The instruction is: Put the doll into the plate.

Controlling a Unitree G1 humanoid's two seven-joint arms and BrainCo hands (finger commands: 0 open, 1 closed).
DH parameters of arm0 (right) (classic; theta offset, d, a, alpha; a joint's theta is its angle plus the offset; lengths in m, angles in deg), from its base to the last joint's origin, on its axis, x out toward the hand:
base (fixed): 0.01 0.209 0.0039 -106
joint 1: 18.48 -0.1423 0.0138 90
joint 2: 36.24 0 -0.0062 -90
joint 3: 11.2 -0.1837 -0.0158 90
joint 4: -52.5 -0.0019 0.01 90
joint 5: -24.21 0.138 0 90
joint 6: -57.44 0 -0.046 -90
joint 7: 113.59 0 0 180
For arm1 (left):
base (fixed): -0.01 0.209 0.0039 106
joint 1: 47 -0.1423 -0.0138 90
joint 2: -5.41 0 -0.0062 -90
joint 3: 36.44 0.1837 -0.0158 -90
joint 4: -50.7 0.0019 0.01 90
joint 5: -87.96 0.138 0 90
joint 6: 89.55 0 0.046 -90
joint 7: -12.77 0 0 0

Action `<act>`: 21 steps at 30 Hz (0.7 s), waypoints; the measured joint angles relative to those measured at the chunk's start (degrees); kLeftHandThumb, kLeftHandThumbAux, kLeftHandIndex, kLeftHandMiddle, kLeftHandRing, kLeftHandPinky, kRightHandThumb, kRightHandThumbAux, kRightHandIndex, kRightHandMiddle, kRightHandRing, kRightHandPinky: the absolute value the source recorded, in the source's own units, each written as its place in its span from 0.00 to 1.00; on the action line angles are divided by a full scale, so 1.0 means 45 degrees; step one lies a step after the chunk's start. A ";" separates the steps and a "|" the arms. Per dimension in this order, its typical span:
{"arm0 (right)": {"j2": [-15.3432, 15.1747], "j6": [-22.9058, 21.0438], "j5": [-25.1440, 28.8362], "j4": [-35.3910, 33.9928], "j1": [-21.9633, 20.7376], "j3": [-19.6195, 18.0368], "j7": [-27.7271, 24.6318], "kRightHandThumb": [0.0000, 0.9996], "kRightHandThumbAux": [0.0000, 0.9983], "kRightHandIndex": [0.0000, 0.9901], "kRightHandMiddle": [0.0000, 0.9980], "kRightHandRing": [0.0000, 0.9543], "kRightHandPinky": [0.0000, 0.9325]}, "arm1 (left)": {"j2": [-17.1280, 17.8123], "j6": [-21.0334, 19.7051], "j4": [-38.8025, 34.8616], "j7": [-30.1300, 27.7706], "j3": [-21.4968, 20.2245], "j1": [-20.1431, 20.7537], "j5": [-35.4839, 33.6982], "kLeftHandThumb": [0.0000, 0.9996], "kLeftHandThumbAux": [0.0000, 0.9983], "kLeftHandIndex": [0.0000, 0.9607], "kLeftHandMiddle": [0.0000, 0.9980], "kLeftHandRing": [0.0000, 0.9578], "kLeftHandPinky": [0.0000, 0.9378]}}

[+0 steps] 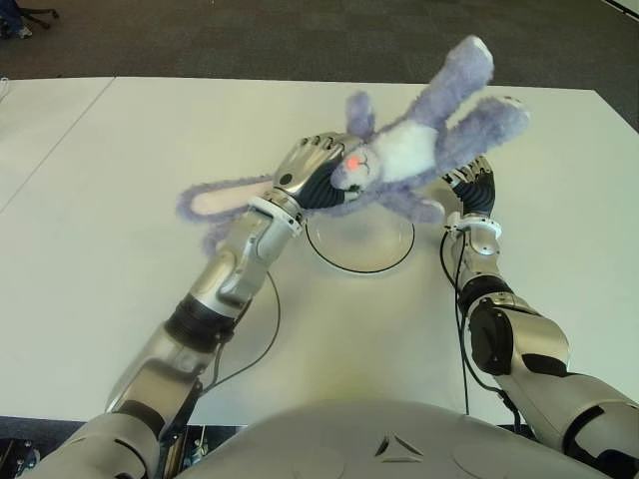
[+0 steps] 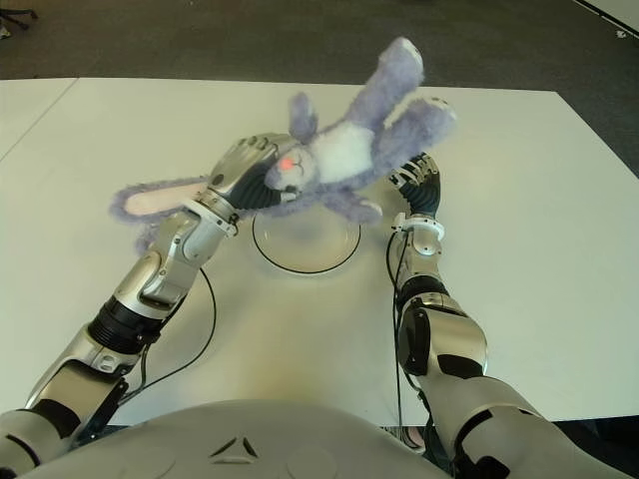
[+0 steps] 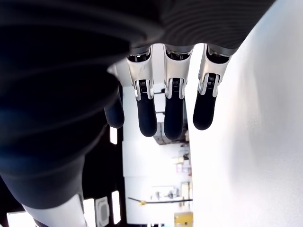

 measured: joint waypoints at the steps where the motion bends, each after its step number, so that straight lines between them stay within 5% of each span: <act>1: 0.0000 0.0000 0.0000 0.0000 -0.0001 0.0004 0.0002 0.10 0.84 0.22 0.26 0.27 0.30 | -0.0065 0.0006 -0.0070 -0.0140 0.0080 -0.0073 -0.0079 0.74 0.70 0.46 0.84 0.88 0.90; 13: -0.0005 0.0000 -0.0127 0.0000 0.0001 0.0088 0.0155 0.13 0.88 0.18 0.24 0.26 0.26 | -0.0471 0.0124 -0.0455 -0.0973 0.0502 -0.0449 -0.0503 0.74 0.70 0.46 0.83 0.87 0.89; 21: -0.0010 -0.0016 -0.0175 0.0000 0.0008 0.0060 0.0139 0.16 0.87 0.18 0.24 0.25 0.27 | -0.0812 0.0688 0.1080 -0.0684 0.0692 -0.0356 -0.0495 0.74 0.69 0.46 0.84 0.88 0.89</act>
